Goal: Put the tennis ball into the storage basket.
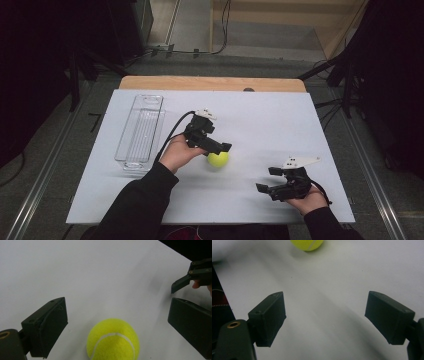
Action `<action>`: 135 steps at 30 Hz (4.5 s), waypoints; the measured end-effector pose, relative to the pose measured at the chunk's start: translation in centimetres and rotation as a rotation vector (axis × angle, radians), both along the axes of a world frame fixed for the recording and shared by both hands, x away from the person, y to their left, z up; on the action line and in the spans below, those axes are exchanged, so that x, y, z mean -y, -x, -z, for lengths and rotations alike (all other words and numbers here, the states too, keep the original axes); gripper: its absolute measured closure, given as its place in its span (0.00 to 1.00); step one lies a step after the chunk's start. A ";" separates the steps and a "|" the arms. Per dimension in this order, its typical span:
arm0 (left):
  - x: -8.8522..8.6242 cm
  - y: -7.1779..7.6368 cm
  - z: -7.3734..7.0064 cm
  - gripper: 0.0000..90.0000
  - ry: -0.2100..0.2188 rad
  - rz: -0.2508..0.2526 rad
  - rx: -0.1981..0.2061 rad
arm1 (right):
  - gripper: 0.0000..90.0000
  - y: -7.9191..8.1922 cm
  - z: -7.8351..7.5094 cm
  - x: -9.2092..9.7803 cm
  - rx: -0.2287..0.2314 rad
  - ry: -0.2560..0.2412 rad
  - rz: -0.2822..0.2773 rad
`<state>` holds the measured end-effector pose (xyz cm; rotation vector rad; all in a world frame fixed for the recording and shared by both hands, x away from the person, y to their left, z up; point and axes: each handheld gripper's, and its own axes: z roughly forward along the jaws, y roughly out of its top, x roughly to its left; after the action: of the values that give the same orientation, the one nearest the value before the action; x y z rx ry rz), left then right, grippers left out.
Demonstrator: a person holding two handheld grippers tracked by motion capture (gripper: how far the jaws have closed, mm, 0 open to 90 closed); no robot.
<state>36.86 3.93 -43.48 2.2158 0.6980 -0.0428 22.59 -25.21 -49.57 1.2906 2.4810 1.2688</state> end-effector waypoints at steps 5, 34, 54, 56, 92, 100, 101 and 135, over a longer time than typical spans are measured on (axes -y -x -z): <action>0.0 0.0 0.1 0.03 -0.012 -0.001 0.011 | 0.17 0.0 0.0 -0.1 -0.002 0.000 0.000; 0.1 0.3 2.2 0.03 0.000 0.019 -0.004 | 0.17 0.1 0.0 0.0 0.000 0.005 0.000; 0.0 1.1 4.3 0.03 -0.063 0.033 -0.019 | 0.17 0.1 0.0 0.0 0.001 0.009 0.000; 0.1 1.1 4.6 0.03 -0.061 0.032 -0.035 | 0.17 0.1 0.0 0.0 0.001 0.011 0.000; 0.4 2.1 6.1 0.28 -0.126 0.020 0.045 | 0.17 0.2 0.0 -0.1 0.008 0.015 -0.004; 0.4 2.2 6.1 0.28 -0.124 0.017 0.046 | 0.17 0.2 0.0 -0.1 0.007 0.016 -0.008; 0.4 2.1 6.1 0.28 -0.125 0.017 0.044 | 0.17 0.2 0.0 -0.1 0.006 0.016 -0.008; -0.6 2.5 0.3 0.29 -0.080 0.013 0.021 | 0.17 0.1 0.0 -0.1 0.009 0.010 -0.002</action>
<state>34.32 4.54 -43.75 2.2937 0.6848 0.0023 22.50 -25.10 -49.59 1.2772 2.4802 1.2581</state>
